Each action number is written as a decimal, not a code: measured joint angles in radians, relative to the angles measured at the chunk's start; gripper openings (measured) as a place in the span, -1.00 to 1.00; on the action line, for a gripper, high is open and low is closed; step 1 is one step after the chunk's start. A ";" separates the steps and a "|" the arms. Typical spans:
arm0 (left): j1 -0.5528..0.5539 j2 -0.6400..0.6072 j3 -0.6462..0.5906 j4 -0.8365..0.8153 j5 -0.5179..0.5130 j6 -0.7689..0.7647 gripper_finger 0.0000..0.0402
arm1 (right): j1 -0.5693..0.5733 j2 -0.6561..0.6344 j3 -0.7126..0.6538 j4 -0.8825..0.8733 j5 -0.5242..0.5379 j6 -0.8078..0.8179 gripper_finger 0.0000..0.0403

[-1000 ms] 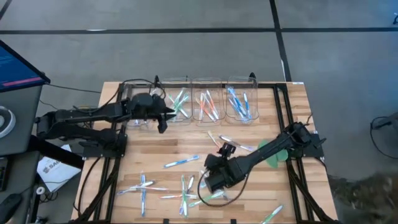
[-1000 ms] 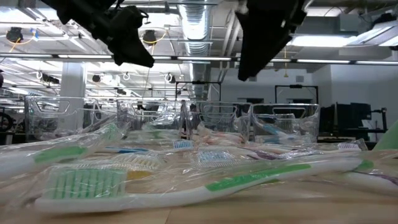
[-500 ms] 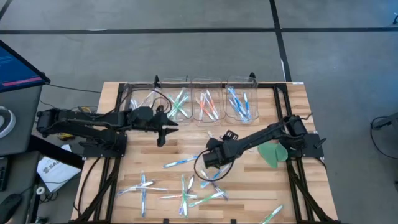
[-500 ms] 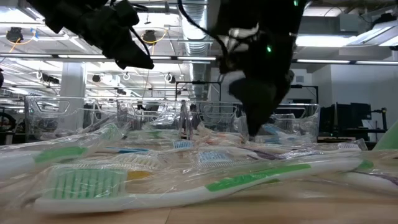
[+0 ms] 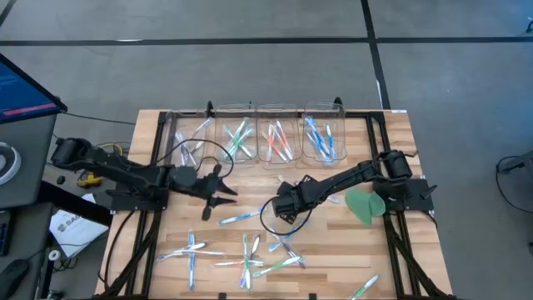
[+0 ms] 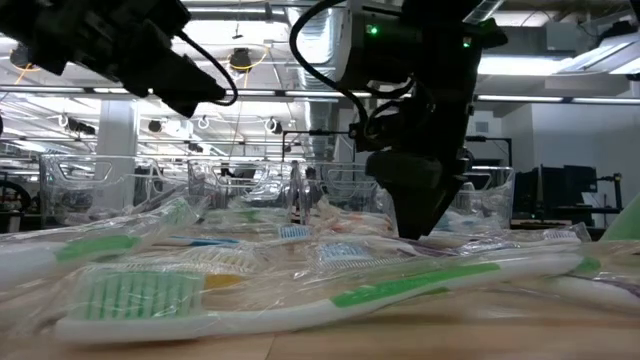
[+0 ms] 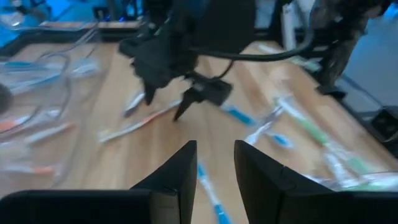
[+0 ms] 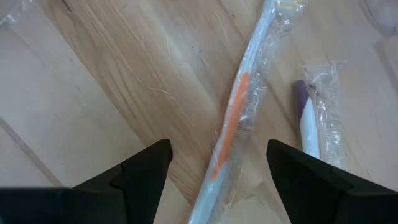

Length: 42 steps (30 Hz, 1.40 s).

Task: Pick & Place Toothbrushes
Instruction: Put the orange toothbrush into the middle right transparent bin

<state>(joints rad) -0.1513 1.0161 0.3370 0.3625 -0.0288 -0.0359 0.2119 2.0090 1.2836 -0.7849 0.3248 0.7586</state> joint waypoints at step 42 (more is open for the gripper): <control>-0.058 0.000 -0.126 0.161 -0.041 -0.127 -0.51 | -0.025 0.006 -0.011 0.100 -0.051 -0.010 -0.92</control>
<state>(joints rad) -0.2090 1.0161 0.2111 0.5234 -0.0694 -0.1634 0.1870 2.0151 1.2728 -0.6844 0.2741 0.7490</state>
